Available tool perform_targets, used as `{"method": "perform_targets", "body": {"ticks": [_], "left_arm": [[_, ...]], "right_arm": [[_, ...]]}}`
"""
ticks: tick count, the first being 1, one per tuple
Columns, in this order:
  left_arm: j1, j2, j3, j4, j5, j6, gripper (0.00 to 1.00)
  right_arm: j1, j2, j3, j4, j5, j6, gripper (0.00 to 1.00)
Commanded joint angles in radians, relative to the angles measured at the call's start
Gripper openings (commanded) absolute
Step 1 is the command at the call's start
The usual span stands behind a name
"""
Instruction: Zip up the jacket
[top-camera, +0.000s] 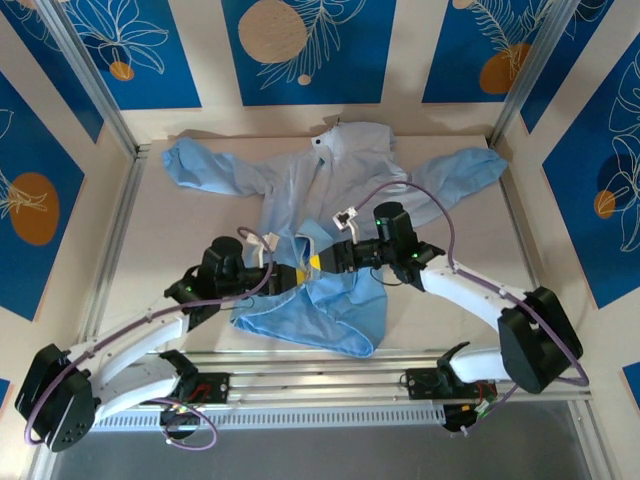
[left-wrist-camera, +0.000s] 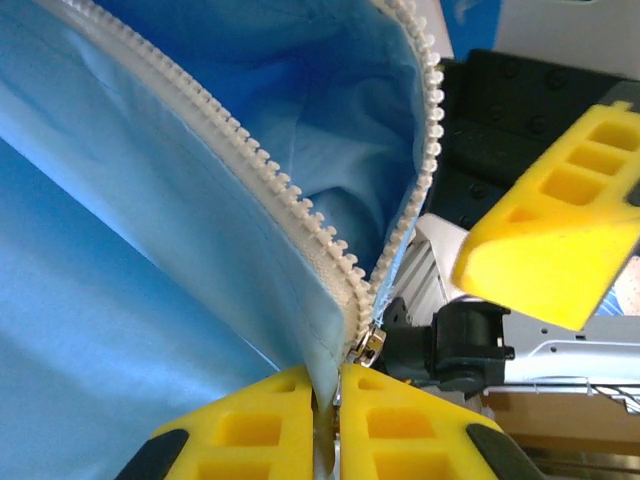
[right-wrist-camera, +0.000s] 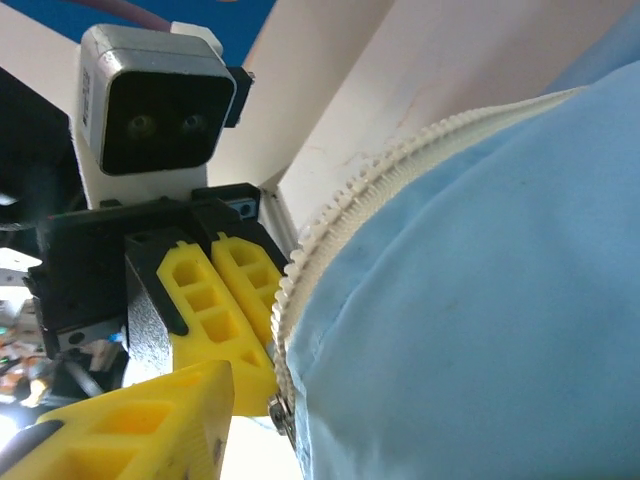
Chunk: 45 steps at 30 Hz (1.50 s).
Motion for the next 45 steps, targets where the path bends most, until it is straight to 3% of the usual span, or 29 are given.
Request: {"method": "perform_targets", "body": {"ticks": [1, 8, 15, 19, 26, 32, 45], "left_arm": [[0.024, 0.030, 0.091, -0.171, 0.100, 0.097, 0.00], [0.059, 0.093, 0.226, -0.389, 0.155, 0.209, 0.00], [0.079, 0.132, 0.317, -0.522, 0.175, 0.265, 0.00], [0.080, 0.140, 0.332, -0.539, 0.172, 0.272, 0.00], [0.080, 0.145, 0.332, -0.545, 0.172, 0.268, 0.00], [0.080, 0.144, 0.326, -0.543, 0.170, 0.265, 0.00], [0.083, 0.145, 0.315, -0.551, 0.167, 0.286, 0.00]], "right_arm": [[-0.012, -0.087, 0.055, -0.189, 0.109, -0.118, 0.50], [0.038, -0.236, 0.087, -0.445, 0.365, -0.358, 0.51], [0.329, -0.205, 0.159, -0.559, 0.723, -0.682, 0.50], [0.427, -0.134, 0.191, -0.542, 0.841, -0.769, 0.50], [0.483, 0.003, 0.249, -0.522, 0.941, -0.830, 0.50], [0.492, 0.048, 0.266, -0.485, 0.944, -0.834, 0.49], [0.486, -0.041, 0.196, -0.462, 0.945, -0.808, 0.13]]}}
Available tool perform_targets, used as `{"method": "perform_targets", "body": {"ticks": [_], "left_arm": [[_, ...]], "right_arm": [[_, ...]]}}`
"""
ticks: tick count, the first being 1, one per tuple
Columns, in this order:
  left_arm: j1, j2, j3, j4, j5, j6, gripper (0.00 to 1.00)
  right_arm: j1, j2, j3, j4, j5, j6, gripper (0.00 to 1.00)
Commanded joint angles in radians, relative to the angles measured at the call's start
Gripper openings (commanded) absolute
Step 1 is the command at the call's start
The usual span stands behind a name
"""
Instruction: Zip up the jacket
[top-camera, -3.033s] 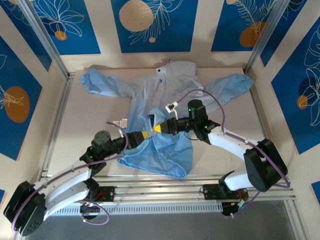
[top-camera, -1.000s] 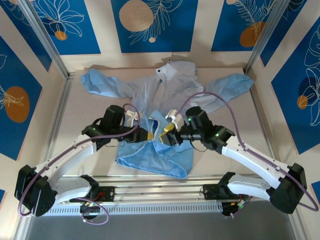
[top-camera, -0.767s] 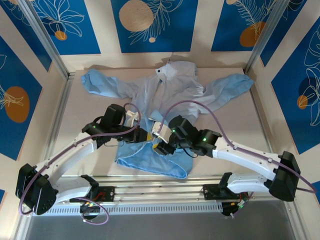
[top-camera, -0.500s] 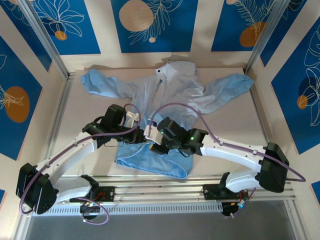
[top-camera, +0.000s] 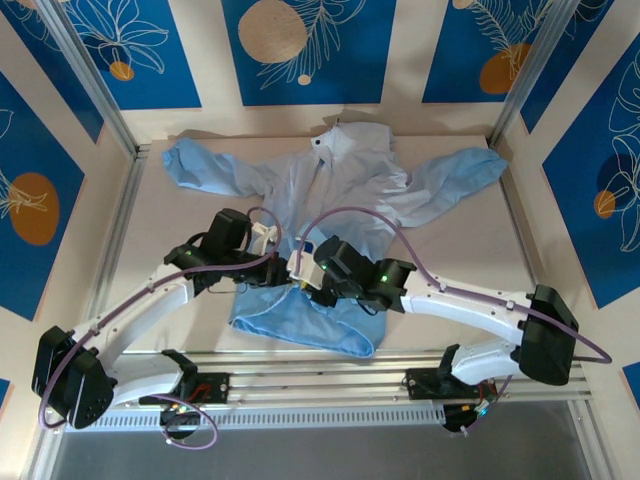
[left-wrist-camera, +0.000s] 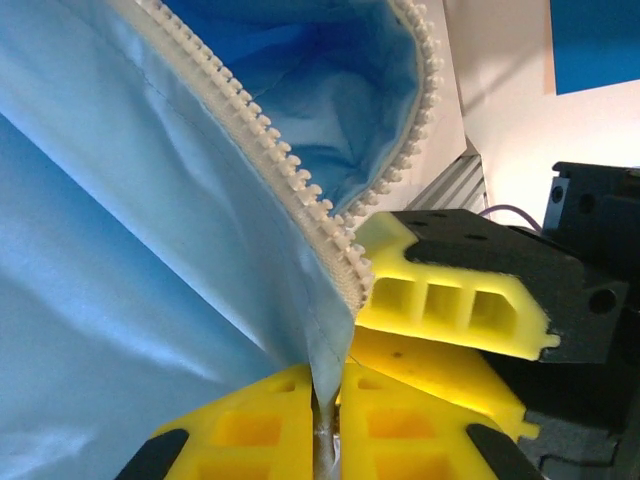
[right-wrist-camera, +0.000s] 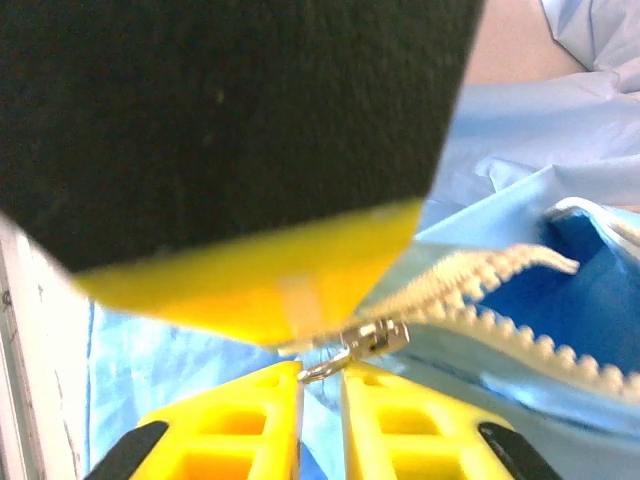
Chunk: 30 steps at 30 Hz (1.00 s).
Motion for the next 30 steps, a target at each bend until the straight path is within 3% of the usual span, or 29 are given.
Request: {"method": "perform_targets", "body": {"ticks": [1, 10, 21, 25, 27, 30], "left_arm": [[0.007, -0.002, 0.018, -0.031, 0.039, 0.036, 0.00], [0.007, -0.009, 0.012, -0.029, 0.050, 0.040, 0.00], [0.007, -0.015, 0.008, -0.018, 0.065, 0.040, 0.00], [0.007, -0.021, 0.006, -0.020, 0.065, 0.042, 0.00], [0.006, -0.025, 0.001, -0.024, 0.061, 0.044, 0.00], [0.007, -0.027, -0.007, -0.038, 0.044, 0.047, 0.00]], "right_arm": [[-0.007, -0.048, -0.020, 0.032, 0.009, 0.005, 0.11], [-0.018, -0.041, -0.014, 0.024, -0.012, 0.004, 0.06], [-0.023, 0.026, 0.026, 0.039, -0.027, -0.011, 0.15], [-0.026, 0.047, 0.050, 0.032, -0.012, -0.012, 0.10], [-0.027, 0.055, 0.065, 0.023, -0.005, 0.000, 0.01], [-0.039, 0.068, 0.092, -0.009, 0.001, 0.052, 0.00]]}}
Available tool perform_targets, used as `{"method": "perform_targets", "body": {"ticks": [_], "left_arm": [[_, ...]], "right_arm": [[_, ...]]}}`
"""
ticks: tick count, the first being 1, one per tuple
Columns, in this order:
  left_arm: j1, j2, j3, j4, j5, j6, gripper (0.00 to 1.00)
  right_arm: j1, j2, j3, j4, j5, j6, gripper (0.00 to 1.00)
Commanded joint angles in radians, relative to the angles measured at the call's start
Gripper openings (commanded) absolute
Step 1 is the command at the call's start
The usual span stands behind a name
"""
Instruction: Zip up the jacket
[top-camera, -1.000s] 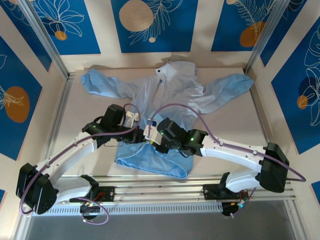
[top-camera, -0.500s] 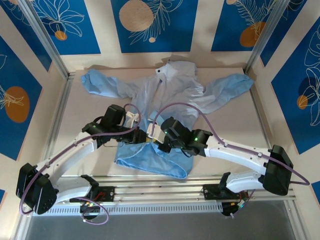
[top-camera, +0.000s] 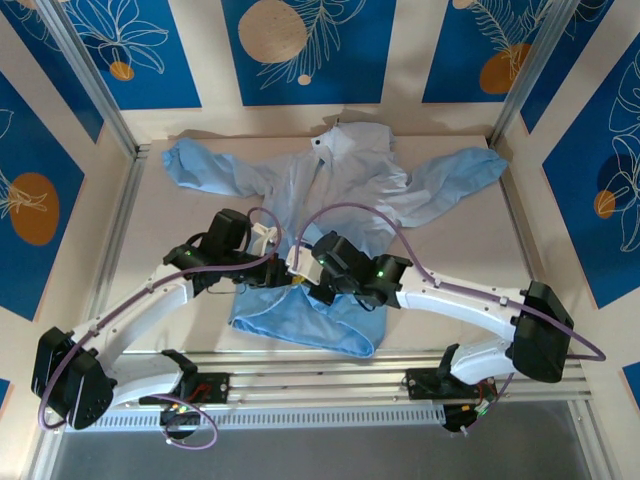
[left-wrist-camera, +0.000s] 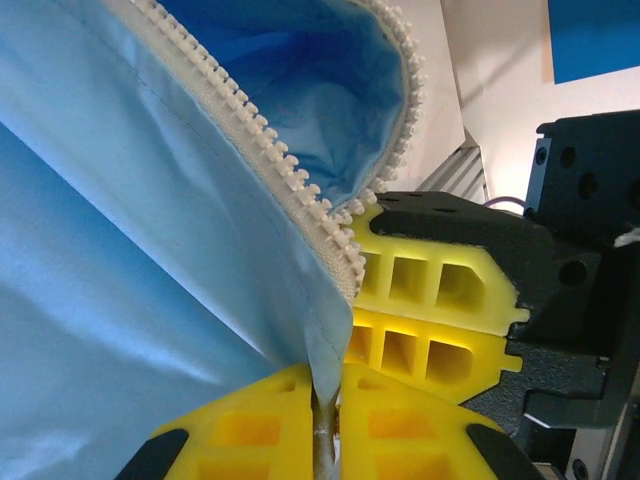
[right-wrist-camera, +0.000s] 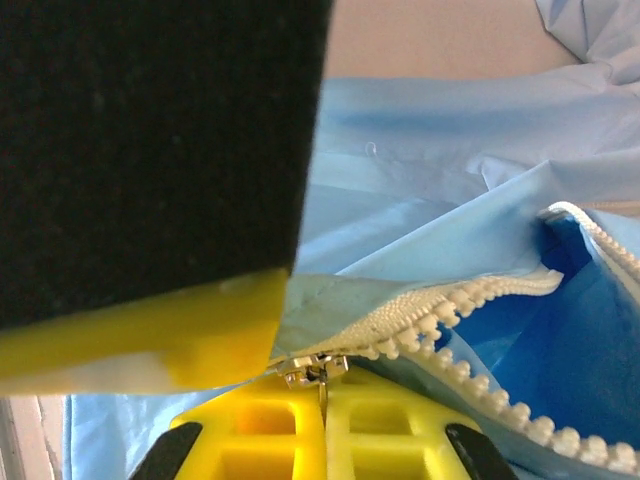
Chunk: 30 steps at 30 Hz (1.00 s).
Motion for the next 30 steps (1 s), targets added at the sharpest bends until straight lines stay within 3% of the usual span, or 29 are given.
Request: {"method": "perform_targets", "body": {"ticks": [1, 14, 17, 20, 22, 27, 30], "left_arm": [[0.005, -0.025, -0.009, -0.036, 0.026, 0.028, 0.00], [0.005, -0.039, -0.023, -0.189, -0.028, 0.126, 0.00], [0.005, -0.033, -0.012, -0.217, -0.021, 0.158, 0.00], [0.005, -0.027, 0.009, -0.274, -0.015, 0.200, 0.00], [0.005, -0.018, 0.027, -0.318, -0.017, 0.231, 0.00], [0.005, 0.008, 0.047, -0.367, 0.010, 0.253, 0.00], [0.006, 0.010, 0.050, -0.380, -0.006, 0.263, 0.00]], "right_arm": [[-0.021, 0.016, 0.063, -0.022, 0.001, 0.065, 0.00], [-0.088, 0.041, 0.103, -0.117, -0.010, 0.224, 0.00], [-0.114, 0.032, 0.095, -0.111, -0.092, 0.216, 0.00], [-0.143, 0.026, 0.100, -0.130, -0.289, 0.134, 0.00], [-0.144, 0.035, 0.122, -0.169, -0.345, 0.076, 0.00], [-0.123, 0.066, 0.168, -0.205, -0.169, 0.054, 0.00], [-0.127, 0.071, 0.181, -0.195, -0.144, 0.088, 0.00]]}}
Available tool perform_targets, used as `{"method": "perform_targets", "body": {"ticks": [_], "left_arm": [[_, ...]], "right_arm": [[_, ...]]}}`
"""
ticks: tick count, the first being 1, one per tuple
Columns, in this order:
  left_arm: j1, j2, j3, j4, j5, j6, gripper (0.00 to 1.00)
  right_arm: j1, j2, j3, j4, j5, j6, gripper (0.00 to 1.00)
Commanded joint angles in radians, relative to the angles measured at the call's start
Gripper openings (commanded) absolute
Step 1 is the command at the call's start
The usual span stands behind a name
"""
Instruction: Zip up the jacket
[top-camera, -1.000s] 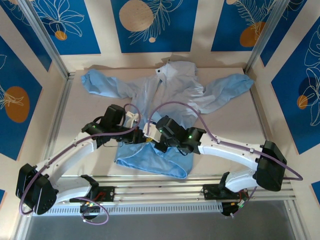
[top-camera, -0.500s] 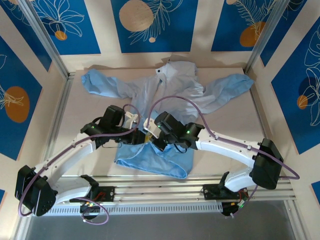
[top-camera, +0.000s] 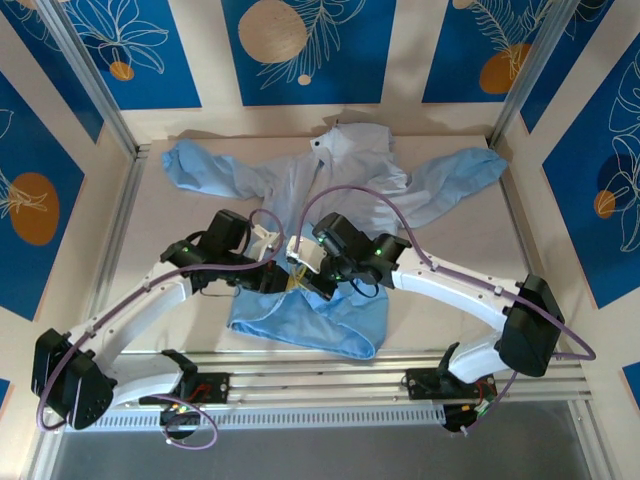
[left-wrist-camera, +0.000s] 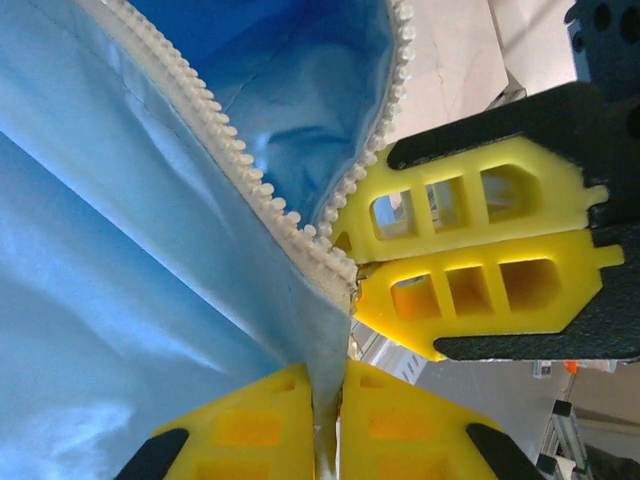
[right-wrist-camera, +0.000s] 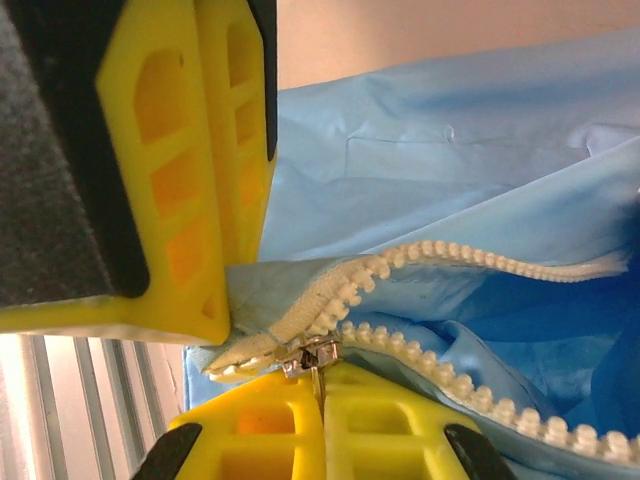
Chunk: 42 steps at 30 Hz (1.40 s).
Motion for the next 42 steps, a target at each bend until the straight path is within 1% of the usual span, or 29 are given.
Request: {"method": "perform_targets", "body": {"ticks": [1, 2, 4, 6, 8, 10, 14, 16, 18, 21, 25, 28, 31, 36, 38, 39, 40, 41, 42], "left_arm": [[0.006, 0.001, 0.003, -0.198, 0.010, 0.041, 0.00], [0.005, -0.006, 0.003, -0.184, -0.007, 0.041, 0.00], [0.005, -0.029, -0.002, -0.142, -0.023, 0.031, 0.16], [0.007, -0.058, -0.010, -0.094, -0.032, 0.011, 0.33], [0.007, -0.090, -0.020, -0.059, -0.047, -0.014, 0.42], [0.008, -0.134, -0.040, -0.027, -0.081, -0.051, 0.45], [0.003, -0.276, -0.145, 0.105, -0.150, -0.184, 0.46], [-0.018, -0.339, -0.213, 0.176, -0.190, -0.247, 0.46], [-0.049, -0.383, -0.263, 0.205, -0.245, -0.289, 0.47], [-0.073, -0.410, -0.331, 0.290, -0.238, -0.353, 0.52], [-0.098, -0.428, -0.367, 0.361, -0.233, -0.393, 0.54], [-0.108, -0.429, -0.380, 0.375, -0.238, -0.395, 0.53], [-0.109, -0.415, -0.403, 0.401, -0.240, -0.399, 0.50], [-0.110, -0.392, -0.444, 0.459, -0.239, -0.421, 0.41], [-0.110, -0.388, -0.455, 0.462, -0.241, -0.419, 0.33], [-0.110, -0.390, -0.461, 0.464, -0.245, -0.420, 0.28], [-0.110, -0.392, -0.466, 0.465, -0.249, -0.419, 0.19], [-0.110, -0.396, -0.470, 0.465, -0.254, -0.420, 0.09], [-0.110, -0.403, -0.471, 0.458, -0.264, -0.417, 0.00]], "right_arm": [[-0.029, 0.008, 0.051, -0.025, 0.118, 0.019, 0.00], [-0.027, 0.008, 0.050, -0.023, 0.088, 0.019, 0.00], [-0.023, 0.003, 0.033, -0.008, 0.004, 0.007, 0.00], [-0.020, -0.004, 0.012, 0.007, -0.050, 0.011, 0.00], [-0.022, -0.003, 0.006, 0.004, -0.093, 0.017, 0.00], [-0.025, -0.003, 0.002, 0.004, -0.138, 0.024, 0.00], [-0.038, 0.005, 0.002, 0.004, -0.242, 0.043, 0.00], [-0.043, 0.014, 0.004, 0.008, -0.288, 0.055, 0.00], [-0.046, 0.026, 0.008, 0.013, -0.323, 0.067, 0.00], [-0.045, 0.049, 0.018, 0.021, -0.354, 0.082, 0.00], [-0.038, 0.096, 0.044, 0.006, -0.357, 0.102, 0.00], [-0.035, 0.125, 0.058, 0.007, -0.360, 0.116, 0.00], [-0.029, 0.138, 0.062, 0.025, -0.367, 0.130, 0.00], [-0.026, 0.153, 0.072, 0.036, -0.373, 0.142, 0.00], [-0.028, 0.155, 0.073, 0.040, -0.375, 0.144, 0.00], [-0.029, 0.156, 0.073, 0.043, -0.380, 0.146, 0.00], [-0.029, 0.157, 0.072, 0.046, -0.385, 0.146, 0.00], [-0.029, 0.157, 0.071, 0.048, -0.389, 0.146, 0.00], [-0.029, 0.157, 0.070, 0.047, -0.387, 0.149, 0.00]]}}
